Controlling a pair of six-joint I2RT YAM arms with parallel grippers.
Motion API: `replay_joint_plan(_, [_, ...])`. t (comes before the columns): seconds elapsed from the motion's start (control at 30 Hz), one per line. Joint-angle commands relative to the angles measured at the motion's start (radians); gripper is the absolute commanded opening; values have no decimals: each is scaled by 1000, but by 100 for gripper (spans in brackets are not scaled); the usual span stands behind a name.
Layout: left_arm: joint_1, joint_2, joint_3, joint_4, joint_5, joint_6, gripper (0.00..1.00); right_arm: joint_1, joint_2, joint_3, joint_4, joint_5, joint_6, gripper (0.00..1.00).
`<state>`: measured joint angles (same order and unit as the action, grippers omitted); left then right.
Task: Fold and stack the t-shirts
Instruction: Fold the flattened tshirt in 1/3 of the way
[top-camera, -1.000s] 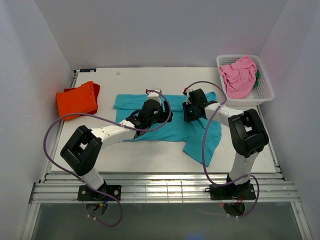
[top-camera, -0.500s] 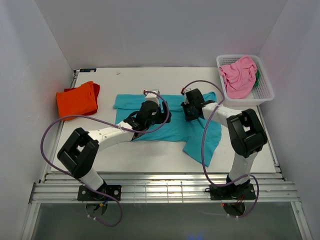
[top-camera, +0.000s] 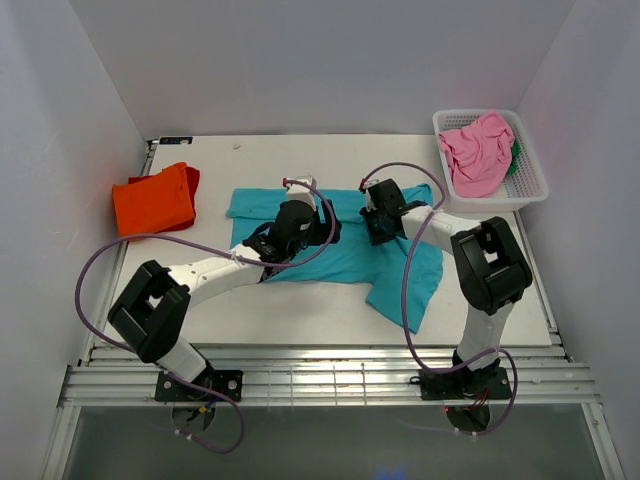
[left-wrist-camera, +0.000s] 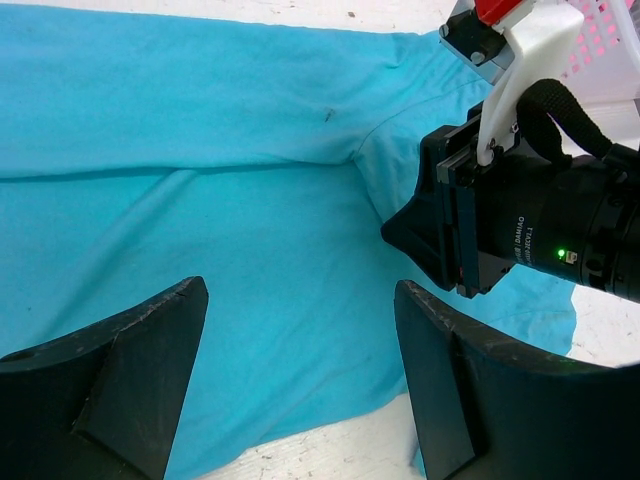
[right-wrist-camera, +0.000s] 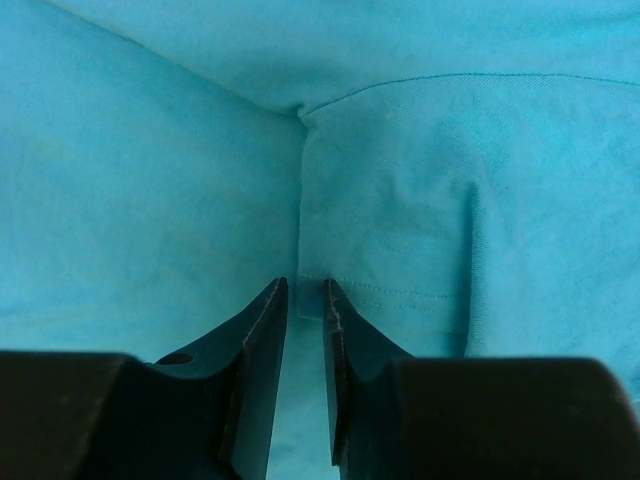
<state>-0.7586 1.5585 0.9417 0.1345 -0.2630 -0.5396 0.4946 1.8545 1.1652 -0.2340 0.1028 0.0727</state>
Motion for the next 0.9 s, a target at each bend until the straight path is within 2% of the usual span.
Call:
replay_joint_plan(0.0, [-2, -49, -4, 2, -15, 1, 86, 9, 15, 37, -18, 14, -7, 26])
replay_joint_plan(0.17, [-2, -51, -4, 2, -18, 1, 86, 13, 22, 39, -21, 14, -8, 11])
replay_joint_plan(0.23, [-1, -52, -4, 2, -18, 3, 86, 16, 22, 40, -22, 17, -8, 9])
replay_joint_plan(0.87, [-1, -32, -6, 7, 4, -13, 86, 64, -153, 64, -91, 12, -10, 8])
